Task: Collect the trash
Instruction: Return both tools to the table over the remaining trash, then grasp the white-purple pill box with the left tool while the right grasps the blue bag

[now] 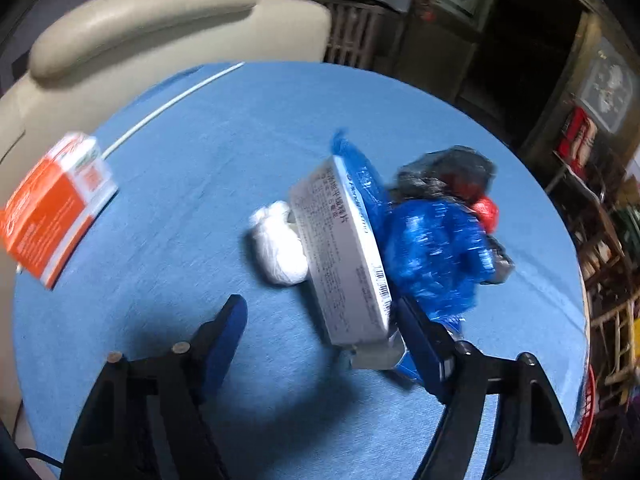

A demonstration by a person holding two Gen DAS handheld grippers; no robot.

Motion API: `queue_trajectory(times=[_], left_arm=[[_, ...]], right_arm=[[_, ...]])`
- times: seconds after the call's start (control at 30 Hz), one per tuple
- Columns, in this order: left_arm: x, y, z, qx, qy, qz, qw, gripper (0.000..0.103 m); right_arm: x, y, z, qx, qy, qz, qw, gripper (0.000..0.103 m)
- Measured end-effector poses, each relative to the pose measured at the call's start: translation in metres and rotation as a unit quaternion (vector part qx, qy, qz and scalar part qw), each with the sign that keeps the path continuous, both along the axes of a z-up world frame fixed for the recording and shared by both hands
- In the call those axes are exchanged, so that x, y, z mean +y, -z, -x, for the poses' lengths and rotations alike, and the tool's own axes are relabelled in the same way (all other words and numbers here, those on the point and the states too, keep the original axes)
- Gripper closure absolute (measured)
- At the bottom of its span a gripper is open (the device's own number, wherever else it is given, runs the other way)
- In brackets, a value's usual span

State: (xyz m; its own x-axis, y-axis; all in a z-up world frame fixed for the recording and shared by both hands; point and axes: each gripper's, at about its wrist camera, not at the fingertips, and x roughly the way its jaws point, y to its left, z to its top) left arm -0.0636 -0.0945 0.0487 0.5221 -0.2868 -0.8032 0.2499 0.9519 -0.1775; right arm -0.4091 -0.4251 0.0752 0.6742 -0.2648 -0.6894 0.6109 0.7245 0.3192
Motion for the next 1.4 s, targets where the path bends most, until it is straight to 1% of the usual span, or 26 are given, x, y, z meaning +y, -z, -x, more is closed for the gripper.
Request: queue_trajectory(times=[0.03, 0.1, 0.17, 0.2, 0.3, 0.43, 0.53, 0.6, 0.67, 0.8, 0.83, 0.87, 0.9, 0.93, 0.97, 1.0, 1.03, 1.13, 1.2, 1.27, 1.3, 1.33, 1.4], left_arm=[[0.010, -0.001, 0.002, 0.002, -0.014, 0.008, 0.9999, 0.025], [0.027, -0.005, 0.010, -0.012, -0.041, -0.005, 0.9991, 0.025], [0.044, -0.007, 0.016, -0.023, -0.064, -0.008, 0.9977, 0.025], [0.054, -0.006, 0.018, -0.021, -0.078, -0.009, 0.9967, 0.025], [0.069, -0.003, 0.019, -0.010, -0.088, -0.010, 0.9961, 0.025], [0.064, -0.003, 0.018, 0.001, -0.074, -0.001, 0.9972, 0.025], [0.048, -0.003, 0.010, 0.008, -0.069, -0.001, 0.9976, 0.025], [0.039, 0.000, 0.003, 0.016, -0.079, -0.005, 0.9967, 0.025], [0.034, 0.005, -0.006, 0.031, -0.098, -0.006, 0.9946, 0.025], [0.029, 0.023, -0.025, 0.059, -0.130, -0.026, 0.9894, 0.025], [0.030, 0.026, -0.028, 0.065, -0.134, -0.024, 0.9886, 0.025], [0.034, 0.029, -0.029, 0.070, -0.138, -0.013, 0.9878, 0.025], [0.038, 0.030, -0.027, 0.066, -0.139, -0.007, 0.9881, 0.029], [0.040, 0.030, -0.026, 0.060, -0.134, -0.011, 0.9891, 0.036], [0.043, 0.032, -0.024, 0.059, -0.127, -0.012, 0.9901, 0.039], [0.046, 0.032, -0.021, 0.056, -0.115, -0.014, 0.9917, 0.044], [0.051, 0.032, -0.019, 0.055, -0.106, -0.015, 0.9928, 0.048], [0.070, 0.034, -0.010, 0.062, -0.085, -0.016, 0.9944, 0.050], [0.079, 0.034, -0.006, 0.078, -0.056, 0.003, 0.9954, 0.049], [0.086, 0.032, -0.004, 0.089, -0.055, 0.006, 0.9945, 0.037], [0.090, 0.030, -0.004, 0.088, -0.063, 0.000, 0.9942, 0.025], [0.092, 0.029, -0.007, 0.083, -0.069, -0.002, 0.9941, 0.023], [0.093, 0.026, -0.005, 0.071, -0.078, -0.004, 0.9944, 0.023]], right_arm=[[-0.001, 0.001, 0.001, 0.000, 0.002, -0.001, 1.000, 0.033], [-0.003, 0.002, 0.002, 0.000, 0.003, -0.003, 1.000, 0.033], [-0.004, 0.004, 0.001, 0.002, 0.002, -0.005, 1.000, 0.033], [-0.004, 0.006, 0.000, 0.003, 0.000, -0.008, 1.000, 0.033], [-0.002, 0.010, -0.006, 0.004, -0.007, -0.012, 1.000, 0.033], [0.006, 0.011, -0.016, 0.003, -0.021, -0.012, 1.000, 0.033], [0.011, 0.008, -0.020, -0.002, -0.030, -0.008, 1.000, 0.033], [0.013, 0.005, -0.021, -0.003, -0.032, -0.006, 0.999, 0.033], [0.012, 0.004, -0.019, -0.003, -0.031, -0.004, 1.000, 0.033], [0.007, 0.006, -0.014, 0.001, -0.020, -0.007, 1.000, 0.033], [0.006, 0.008, -0.013, 0.004, -0.018, -0.009, 1.000, 0.033], [0.005, 0.008, -0.012, 0.004, -0.017, -0.011, 1.000, 0.033], [0.005, 0.009, -0.011, 0.004, -0.017, -0.011, 1.000, 0.033], [0.005, 0.009, -0.010, 0.004, -0.018, -0.011, 1.000, 0.033], [0.005, 0.009, -0.010, 0.005, -0.018, -0.011, 1.000, 0.033], [0.004, 0.011, -0.011, 0.006, -0.018, -0.013, 1.000, 0.033], [0.004, 0.012, -0.011, 0.007, -0.018, -0.014, 1.000, 0.033], [0.003, 0.016, -0.014, 0.009, -0.021, -0.018, 1.000, 0.033], [0.006, 0.019, -0.017, 0.011, -0.024, -0.021, 0.999, 0.033], [0.009, 0.022, -0.021, 0.013, -0.030, -0.024, 0.999, 0.033], [0.010, 0.023, -0.023, 0.014, -0.034, -0.025, 0.999, 0.033], [0.013, 0.024, -0.026, 0.014, -0.038, -0.025, 0.999, 0.033], [0.018, 0.023, -0.029, 0.013, -0.044, -0.024, 0.999, 0.033]])
